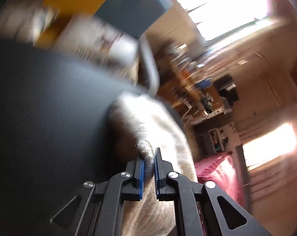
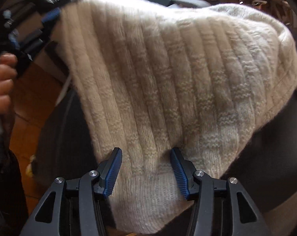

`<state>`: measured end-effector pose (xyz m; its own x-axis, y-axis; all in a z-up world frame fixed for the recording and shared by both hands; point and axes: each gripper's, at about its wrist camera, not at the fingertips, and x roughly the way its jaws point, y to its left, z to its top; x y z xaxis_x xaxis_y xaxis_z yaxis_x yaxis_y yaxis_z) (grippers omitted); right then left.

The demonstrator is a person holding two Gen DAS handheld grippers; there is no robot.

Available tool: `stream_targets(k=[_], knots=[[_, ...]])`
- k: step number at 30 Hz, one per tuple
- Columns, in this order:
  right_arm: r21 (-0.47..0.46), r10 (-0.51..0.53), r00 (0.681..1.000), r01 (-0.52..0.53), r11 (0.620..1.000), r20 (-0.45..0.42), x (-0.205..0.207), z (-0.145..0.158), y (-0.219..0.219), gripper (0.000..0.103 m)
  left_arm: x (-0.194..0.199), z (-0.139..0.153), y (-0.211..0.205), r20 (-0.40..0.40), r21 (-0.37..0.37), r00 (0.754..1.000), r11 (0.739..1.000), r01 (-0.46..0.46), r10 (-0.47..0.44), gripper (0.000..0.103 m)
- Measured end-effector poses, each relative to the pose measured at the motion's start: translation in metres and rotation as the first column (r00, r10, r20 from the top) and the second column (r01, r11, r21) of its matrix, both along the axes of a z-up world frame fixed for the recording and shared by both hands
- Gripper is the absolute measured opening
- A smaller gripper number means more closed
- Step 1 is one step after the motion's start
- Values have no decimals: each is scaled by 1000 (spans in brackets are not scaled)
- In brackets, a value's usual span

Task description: Fold clothes

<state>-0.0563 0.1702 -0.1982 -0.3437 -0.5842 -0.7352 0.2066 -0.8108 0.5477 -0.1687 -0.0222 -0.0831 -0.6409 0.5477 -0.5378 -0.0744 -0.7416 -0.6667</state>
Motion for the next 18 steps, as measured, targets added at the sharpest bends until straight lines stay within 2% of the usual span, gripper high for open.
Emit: stream_targets(k=[2,3,5,6,7,8,10,13,14,15,18], knots=[[-24,4,1000,-4,1000,16,4,-1,2,52,28,27,12,-106,-113,992,992,56,-68,8],[-39,-2,1000,3,999,26,6,-2,8,52,44,34,22,-139,-174,982,980,101,-126,8],[-53,-37,998,39,998,43,12,-1,27,52,73,34,43,-141,-269,957,940,210,-254,9],[-56,-58,997,60,997,51,16,0,37,52,83,28,49,-120,-275,946,926,260,-302,9],[-49,-77,996,80,996,53,19,2,47,52,93,18,52,-91,-262,932,911,318,-351,9],[-25,-93,995,95,995,43,22,6,56,52,99,5,50,-57,-218,920,904,367,-388,10],[44,-123,992,123,991,0,26,18,74,52,106,-20,37,-2,-125,915,908,400,-404,10],[106,-165,981,175,979,-97,20,48,99,52,99,-49,1,70,-26,938,939,342,-340,11],[114,-183,975,198,974,-130,13,59,106,52,98,-60,-16,101,22,943,948,317,-318,13],[116,-205,965,226,967,-163,4,71,114,52,98,-70,-35,127,38,952,960,277,-280,16],[140,-232,954,260,955,-188,-39,91,121,57,104,-94,-82,182,-8,972,988,156,-152,16]])
